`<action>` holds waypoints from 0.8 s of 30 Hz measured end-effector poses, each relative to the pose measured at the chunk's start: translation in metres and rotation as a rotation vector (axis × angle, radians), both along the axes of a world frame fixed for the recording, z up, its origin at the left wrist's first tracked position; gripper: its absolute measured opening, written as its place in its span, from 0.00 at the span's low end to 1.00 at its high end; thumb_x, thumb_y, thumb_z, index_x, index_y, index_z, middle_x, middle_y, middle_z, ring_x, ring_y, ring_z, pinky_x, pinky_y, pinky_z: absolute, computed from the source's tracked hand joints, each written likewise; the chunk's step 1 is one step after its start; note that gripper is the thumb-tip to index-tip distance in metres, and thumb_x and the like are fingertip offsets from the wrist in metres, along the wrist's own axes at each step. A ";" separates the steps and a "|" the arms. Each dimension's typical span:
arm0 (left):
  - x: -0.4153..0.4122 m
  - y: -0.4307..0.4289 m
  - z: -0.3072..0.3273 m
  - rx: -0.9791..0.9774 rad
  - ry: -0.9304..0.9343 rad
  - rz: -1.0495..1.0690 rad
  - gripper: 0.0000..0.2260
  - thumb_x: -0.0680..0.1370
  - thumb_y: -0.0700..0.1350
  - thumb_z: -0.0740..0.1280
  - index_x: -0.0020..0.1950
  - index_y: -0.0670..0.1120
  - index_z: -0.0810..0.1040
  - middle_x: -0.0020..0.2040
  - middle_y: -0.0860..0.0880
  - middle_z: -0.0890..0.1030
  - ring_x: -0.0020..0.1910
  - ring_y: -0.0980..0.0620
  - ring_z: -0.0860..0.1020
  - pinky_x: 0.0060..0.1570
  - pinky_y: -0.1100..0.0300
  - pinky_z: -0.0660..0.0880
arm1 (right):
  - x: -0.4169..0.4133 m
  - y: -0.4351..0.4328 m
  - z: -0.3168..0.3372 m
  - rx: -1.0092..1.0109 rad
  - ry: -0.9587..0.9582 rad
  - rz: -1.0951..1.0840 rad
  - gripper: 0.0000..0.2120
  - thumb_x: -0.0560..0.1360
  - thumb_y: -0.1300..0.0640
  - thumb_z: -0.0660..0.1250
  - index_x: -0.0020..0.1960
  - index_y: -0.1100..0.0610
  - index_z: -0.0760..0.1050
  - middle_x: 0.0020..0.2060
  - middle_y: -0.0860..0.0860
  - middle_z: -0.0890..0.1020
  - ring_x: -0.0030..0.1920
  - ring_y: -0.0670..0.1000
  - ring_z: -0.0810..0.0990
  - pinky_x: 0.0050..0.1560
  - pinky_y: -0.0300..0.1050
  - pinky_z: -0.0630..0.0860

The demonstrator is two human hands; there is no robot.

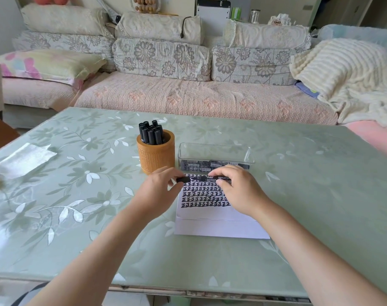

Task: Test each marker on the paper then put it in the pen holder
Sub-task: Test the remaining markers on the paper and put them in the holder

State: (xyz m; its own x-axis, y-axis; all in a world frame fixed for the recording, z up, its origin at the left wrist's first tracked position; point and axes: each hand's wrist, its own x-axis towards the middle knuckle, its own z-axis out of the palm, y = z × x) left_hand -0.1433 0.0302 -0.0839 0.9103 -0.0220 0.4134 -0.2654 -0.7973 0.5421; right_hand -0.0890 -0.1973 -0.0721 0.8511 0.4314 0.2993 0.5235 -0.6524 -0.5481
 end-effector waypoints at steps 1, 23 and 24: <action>0.000 -0.001 0.000 0.002 0.010 -0.010 0.07 0.77 0.43 0.68 0.53 0.50 0.81 0.44 0.58 0.77 0.42 0.61 0.76 0.41 0.74 0.68 | 0.000 0.000 0.000 -0.003 0.002 0.005 0.13 0.77 0.63 0.65 0.57 0.49 0.81 0.52 0.42 0.80 0.57 0.46 0.76 0.59 0.41 0.71; -0.014 -0.002 0.018 0.030 -0.065 -0.173 0.05 0.77 0.43 0.69 0.49 0.47 0.85 0.34 0.54 0.75 0.39 0.60 0.72 0.36 0.72 0.65 | -0.011 0.016 -0.002 -0.001 0.087 0.110 0.05 0.76 0.50 0.70 0.45 0.51 0.82 0.36 0.41 0.78 0.40 0.44 0.77 0.44 0.45 0.72; -0.014 -0.002 0.019 0.027 -0.062 -0.175 0.05 0.78 0.43 0.69 0.49 0.47 0.85 0.34 0.57 0.73 0.39 0.63 0.72 0.37 0.74 0.65 | -0.012 0.017 -0.001 -0.026 0.091 0.119 0.07 0.77 0.50 0.68 0.45 0.52 0.81 0.36 0.43 0.78 0.40 0.46 0.77 0.44 0.47 0.73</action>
